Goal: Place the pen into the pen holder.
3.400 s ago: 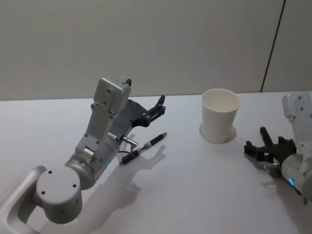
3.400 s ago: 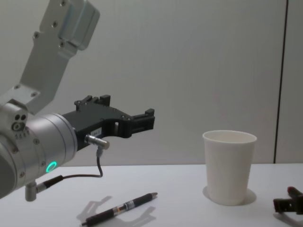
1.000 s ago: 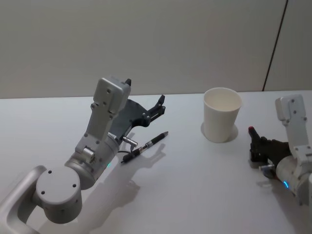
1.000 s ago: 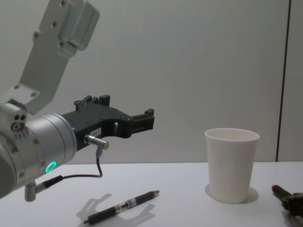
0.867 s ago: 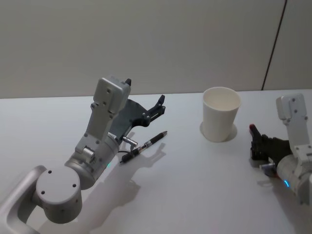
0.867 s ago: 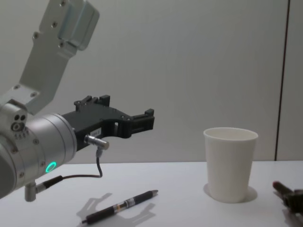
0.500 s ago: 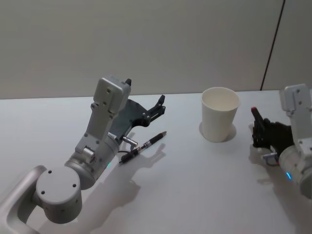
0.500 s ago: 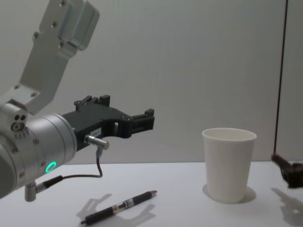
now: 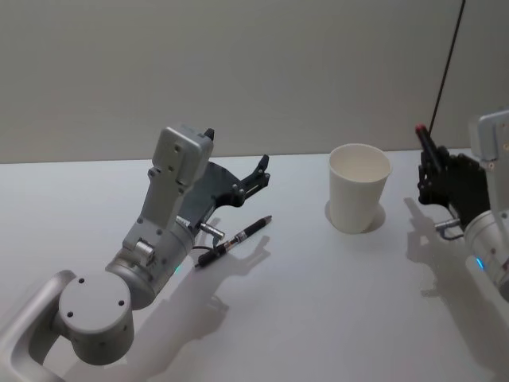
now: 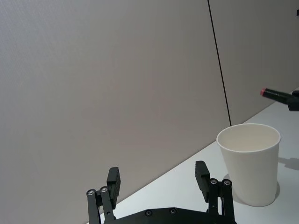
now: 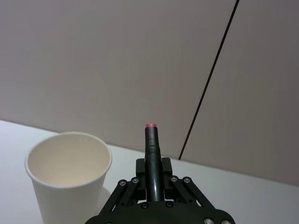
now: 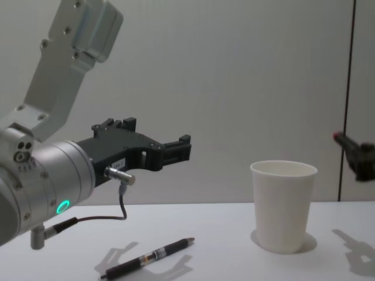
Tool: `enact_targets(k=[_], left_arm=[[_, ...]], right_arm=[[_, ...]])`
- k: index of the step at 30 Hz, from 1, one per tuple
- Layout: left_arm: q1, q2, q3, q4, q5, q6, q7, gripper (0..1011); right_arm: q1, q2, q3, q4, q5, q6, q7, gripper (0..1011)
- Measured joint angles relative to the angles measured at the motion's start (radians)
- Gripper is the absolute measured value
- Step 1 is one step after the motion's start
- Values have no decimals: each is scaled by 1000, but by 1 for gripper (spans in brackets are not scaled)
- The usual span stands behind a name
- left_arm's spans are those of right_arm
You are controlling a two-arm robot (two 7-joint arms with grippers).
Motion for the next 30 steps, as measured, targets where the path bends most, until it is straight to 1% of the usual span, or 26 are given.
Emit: enact_targets(k=[4, 5, 6, 7, 9, 12, 13, 14, 15, 16, 17, 20, 21, 22, 23, 27, 28, 30], left_arm=[[0, 0, 0, 0, 0, 0, 0, 1001], [0, 0, 0, 0, 0, 0, 0, 1001], [0, 0, 0, 0, 0, 0, 0, 1001], [0, 0, 0, 0, 0, 0, 0, 1001], [0, 0, 0, 0, 0, 0, 0, 1001], [0, 0, 0, 0, 0, 0, 0, 1001], [0, 0, 0, 0, 0, 0, 0, 1001], [0, 0, 0, 0, 0, 0, 0, 1001], [0, 0, 0, 0, 0, 0, 0, 1001], [0, 0, 0, 0, 0, 0, 0, 1001], [0, 0, 0, 0, 0, 0, 0, 1001], [0, 0, 0, 0, 0, 0, 0, 1001], [0, 0, 0, 0, 0, 0, 0, 1001], [0, 0, 0, 0, 0, 0, 0, 1001], [0, 0, 0, 0, 0, 0, 0, 1001], [0, 0, 0, 0, 0, 0, 0, 1001], [0, 0, 0, 0, 0, 0, 0, 1001], [0, 0, 0, 0, 0, 0, 0, 1001]], right_arm=[[1, 5, 3, -13, -21, -45, 6, 187], [3, 8, 4, -18, -30, -66, 9, 187], [3, 9, 5, -20, -33, -72, 10, 187], [5, 11, 7, -23, -42, -93, 14, 187], [8, 12, 8, -25, -51, -114, 18, 187], [15, 15, 11, -26, -68, -154, 27, 187], [20, 16, 12, -26, -76, -175, 31, 187], [20, 16, 12, -26, -76, -175, 31, 187], [28, 16, 13, -21, -87, -200, 37, 187], [32, 16, 13, -18, -92, -212, 39, 187], [40, 16, 14, -9, -101, -235, 45, 187], [59, 13, 15, 11, -118, -277, 58, 187], [76, 9, 15, 32, -129, -305, 66, 187], [81, 8, 15, 39, -134, -317, 70, 187], [101, 3, 15, 64, -144, -342, 78, 187], [137, -8, 14, 114, -163, -390, 94, 187], [154, -13, 13, 139, -172, -413, 101, 187], [177, -21, 11, 174, -183, -440, 112, 187]])
